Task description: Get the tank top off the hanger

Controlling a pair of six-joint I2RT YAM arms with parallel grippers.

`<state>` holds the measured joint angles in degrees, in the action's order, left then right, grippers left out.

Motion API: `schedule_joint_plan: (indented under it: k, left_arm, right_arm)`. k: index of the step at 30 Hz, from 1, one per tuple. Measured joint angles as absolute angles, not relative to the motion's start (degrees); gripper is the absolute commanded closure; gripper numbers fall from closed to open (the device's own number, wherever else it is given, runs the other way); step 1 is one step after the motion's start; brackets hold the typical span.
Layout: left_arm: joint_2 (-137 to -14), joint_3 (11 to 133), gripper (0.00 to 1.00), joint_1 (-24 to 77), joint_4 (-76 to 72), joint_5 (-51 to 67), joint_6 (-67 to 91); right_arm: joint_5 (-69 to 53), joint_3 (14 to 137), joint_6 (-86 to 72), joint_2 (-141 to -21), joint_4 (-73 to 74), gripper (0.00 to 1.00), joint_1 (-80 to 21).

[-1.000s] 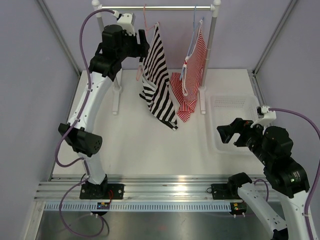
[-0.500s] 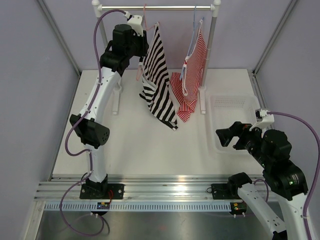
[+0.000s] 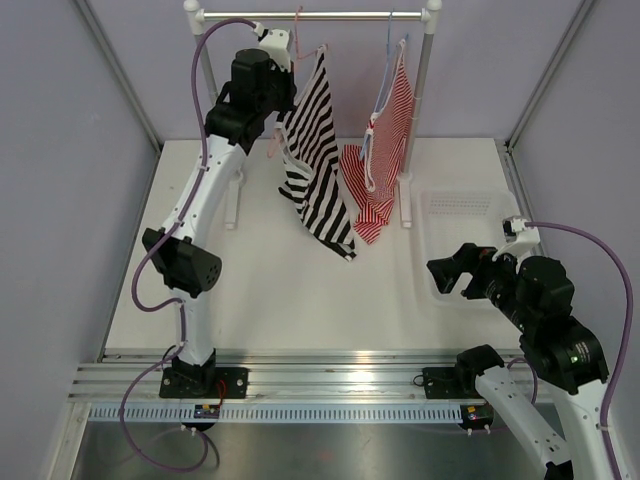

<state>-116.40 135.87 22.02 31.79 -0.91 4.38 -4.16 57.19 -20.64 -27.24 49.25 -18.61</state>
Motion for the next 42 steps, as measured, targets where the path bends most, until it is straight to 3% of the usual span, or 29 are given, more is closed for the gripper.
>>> schedule_joint_plan:
  k: [6,19,29,38,42]
  left_arm:
    - [-114.5,133.8,1.0,22.9,29.7,-2.8,5.2]
    - [-98.3,125.0,1.0,23.0,27.3,-6.2,7.2]
    - [-76.3,104.4,1.0,23.0,35.0,-9.5,11.7]
    - [-50.2,86.2,1.0,23.0,45.3,0.5,14.9]
    - [-41.4,79.9,1.0,23.0,49.4,6.8,14.9]
  right_arm:
    - [-4.2,57.2,-20.6,-27.4,48.6,0.01,-18.6]
    - [-4.3,57.2,-20.7,-28.2,47.8,0.01,-18.6]
    - [-9.0,60.9,-20.5,-31.5,46.0,0.01,-18.6]
    - [-28.5,62.7,-27.6,-47.8,27.6,0.05,-19.3]
    - [-28.4,66.6,-30.0,-59.1,21.3,0.05,-26.6]
